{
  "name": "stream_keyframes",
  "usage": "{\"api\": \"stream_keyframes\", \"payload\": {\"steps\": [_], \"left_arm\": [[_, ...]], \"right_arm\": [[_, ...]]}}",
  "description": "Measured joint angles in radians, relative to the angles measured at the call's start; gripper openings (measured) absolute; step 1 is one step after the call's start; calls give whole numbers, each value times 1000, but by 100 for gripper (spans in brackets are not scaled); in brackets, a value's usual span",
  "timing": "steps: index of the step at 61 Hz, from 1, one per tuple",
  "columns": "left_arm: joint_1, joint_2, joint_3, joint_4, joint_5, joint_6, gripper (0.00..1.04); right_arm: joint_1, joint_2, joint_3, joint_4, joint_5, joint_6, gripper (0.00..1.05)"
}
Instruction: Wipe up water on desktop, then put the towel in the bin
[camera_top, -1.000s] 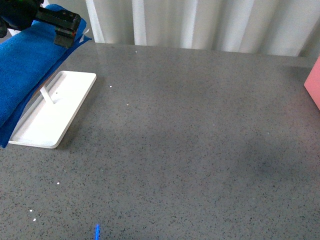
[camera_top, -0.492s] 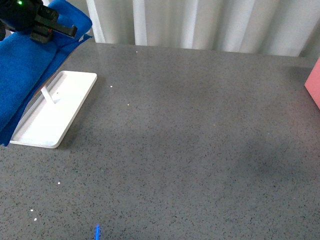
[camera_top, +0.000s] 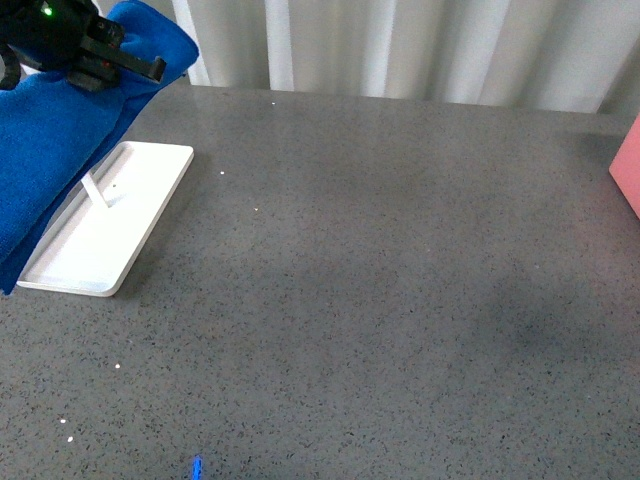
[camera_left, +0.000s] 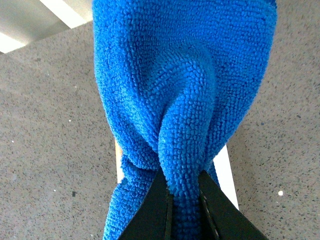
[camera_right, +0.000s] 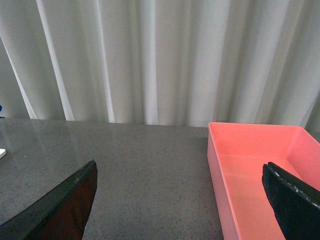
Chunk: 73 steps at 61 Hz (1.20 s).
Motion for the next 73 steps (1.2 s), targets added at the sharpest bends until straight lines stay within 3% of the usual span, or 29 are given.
{"api": "stream_keyframes", "payload": {"steps": [28, 47, 73], "left_arm": [[-16, -335, 8, 9, 99, -39, 6], [-229, -511, -77, 178, 261, -228, 6], [-545, -337, -250, 537, 309, -489, 6]], "right_arm": [[0, 0, 0, 0, 0, 0, 98], [0, 0, 0, 0, 0, 0, 98], [0, 0, 0, 0, 0, 0, 98]]}}
